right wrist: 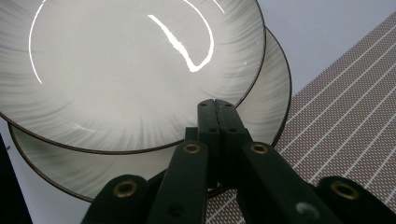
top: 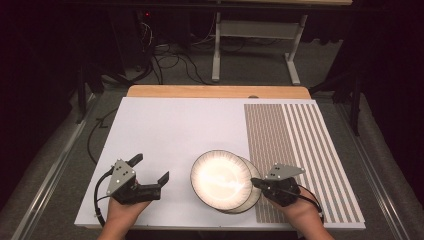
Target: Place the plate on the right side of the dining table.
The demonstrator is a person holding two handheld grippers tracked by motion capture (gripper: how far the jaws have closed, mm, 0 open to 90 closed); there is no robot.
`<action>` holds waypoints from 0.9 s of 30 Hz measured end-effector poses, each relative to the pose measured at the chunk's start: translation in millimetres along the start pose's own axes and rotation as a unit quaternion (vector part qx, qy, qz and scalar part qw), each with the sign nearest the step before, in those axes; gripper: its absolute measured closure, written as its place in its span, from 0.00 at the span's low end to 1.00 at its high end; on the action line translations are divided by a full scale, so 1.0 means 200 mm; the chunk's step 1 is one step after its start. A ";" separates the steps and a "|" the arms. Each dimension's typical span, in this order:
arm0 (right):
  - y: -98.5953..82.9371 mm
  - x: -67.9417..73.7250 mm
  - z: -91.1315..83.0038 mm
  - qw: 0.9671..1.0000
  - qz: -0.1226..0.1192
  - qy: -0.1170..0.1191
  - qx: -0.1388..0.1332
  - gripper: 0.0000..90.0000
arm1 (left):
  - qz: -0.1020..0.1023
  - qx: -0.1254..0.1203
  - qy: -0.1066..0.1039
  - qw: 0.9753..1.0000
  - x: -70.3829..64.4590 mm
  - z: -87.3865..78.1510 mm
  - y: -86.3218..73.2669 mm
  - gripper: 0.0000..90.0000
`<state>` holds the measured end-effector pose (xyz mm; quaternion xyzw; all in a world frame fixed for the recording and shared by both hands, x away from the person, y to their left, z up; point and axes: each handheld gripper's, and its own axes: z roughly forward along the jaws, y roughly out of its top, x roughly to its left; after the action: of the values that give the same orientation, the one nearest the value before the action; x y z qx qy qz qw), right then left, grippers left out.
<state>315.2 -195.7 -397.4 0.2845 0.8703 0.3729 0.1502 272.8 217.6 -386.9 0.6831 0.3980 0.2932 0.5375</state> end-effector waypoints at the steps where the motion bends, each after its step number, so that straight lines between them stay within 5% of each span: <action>1: 0.00 0.00 0.01 1.000 0.002 0.002 0.001 1.00 | -0.001 -0.001 0.000 1.000 0.00 0.00 0.00 0.00; 27: 0.05 0.08 0.10 1.000 -0.017 0.023 0.013 1.00 | -0.010 -0.005 -0.007 1.000 0.00 -0.01 0.01 0.00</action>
<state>315.9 -169.0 -403.2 0.2631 0.8828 0.3657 0.1332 271.9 217.5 -385.5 0.6786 0.3995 0.2852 0.5465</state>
